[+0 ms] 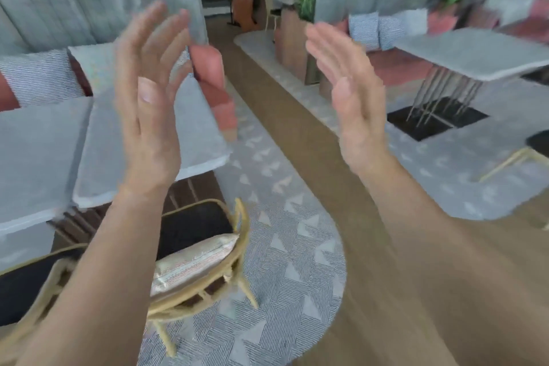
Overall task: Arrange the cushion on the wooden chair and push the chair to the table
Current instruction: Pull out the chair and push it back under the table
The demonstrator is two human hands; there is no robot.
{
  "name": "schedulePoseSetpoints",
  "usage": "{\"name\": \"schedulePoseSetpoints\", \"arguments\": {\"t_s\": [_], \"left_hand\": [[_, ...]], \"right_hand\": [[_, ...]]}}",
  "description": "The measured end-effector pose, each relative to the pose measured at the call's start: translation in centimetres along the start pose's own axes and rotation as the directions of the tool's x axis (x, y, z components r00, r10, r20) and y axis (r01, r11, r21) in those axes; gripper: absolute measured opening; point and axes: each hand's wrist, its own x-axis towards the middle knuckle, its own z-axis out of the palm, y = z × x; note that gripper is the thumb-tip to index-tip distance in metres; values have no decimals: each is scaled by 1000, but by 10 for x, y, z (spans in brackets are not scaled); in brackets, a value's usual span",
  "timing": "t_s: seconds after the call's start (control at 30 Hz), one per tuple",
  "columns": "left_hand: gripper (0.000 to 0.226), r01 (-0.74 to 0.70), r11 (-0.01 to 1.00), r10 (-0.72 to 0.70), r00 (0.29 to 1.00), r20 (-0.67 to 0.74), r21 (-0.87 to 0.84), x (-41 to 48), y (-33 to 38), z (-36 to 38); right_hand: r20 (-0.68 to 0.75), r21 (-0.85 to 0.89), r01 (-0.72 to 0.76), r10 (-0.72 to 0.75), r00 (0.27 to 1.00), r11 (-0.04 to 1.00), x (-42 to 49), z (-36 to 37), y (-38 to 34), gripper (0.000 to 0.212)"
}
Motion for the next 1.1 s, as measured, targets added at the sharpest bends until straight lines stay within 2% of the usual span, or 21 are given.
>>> {"name": "schedulePoseSetpoints", "arguments": {"t_s": [0.07, 0.1, 0.2, 0.23, 0.3, 0.37, 0.57, 0.73, 0.93, 1.1], "left_hand": [[79, -80, 996, 77, 994, 71, 42, 1, 1, 53], [84, -98, 995, 94, 991, 97, 30, 8, 2, 81], [49, -52, 995, 61, 992, 107, -89, 24, -8, 163], [51, -47, 994, 58, 991, 125, -95, 24, -16, 195], [75, -150, 985, 164, 964, 208, -82, 13, -31, 264], [85, -136, 982, 168, 949, 268, -134, 6, -39, 315], [83, -151, 961, 227, 910, 348, -231, 19, -67, 461], [81, -109, 953, 226, 876, 425, -284, 29, -124, 570], [76, -30, 915, 222, 871, 439, -403, 51, -200, 702], [75, 35, 870, 230, 854, 467, -492, 73, -231, 831]], "right_hand": [[-51, -44, 27, -29, 998, 999, -8, -57, -5, 90], [-64, -58, 41, -45, 997, 997, -13, -88, -6, 89], [-116, -112, 36, -49, 992, 993, -34, -177, -9, 87], [-131, -134, 26, -43, 990, 991, -43, -208, -10, 87], [-172, -197, -8, -27, 985, 980, -62, -276, -12, 89], [-187, -226, -30, -13, 982, 974, -73, -324, -14, 90], [-278, -333, -58, -39, 960, 941, -93, -463, -3, 85], [-339, -373, -100, -35, 940, 923, -109, -556, 43, 87], [-402, -410, -158, -22, 915, 898, -106, -672, 88, 85], [-462, -450, -216, -19, 887, 867, -105, -779, 101, 84]]}}
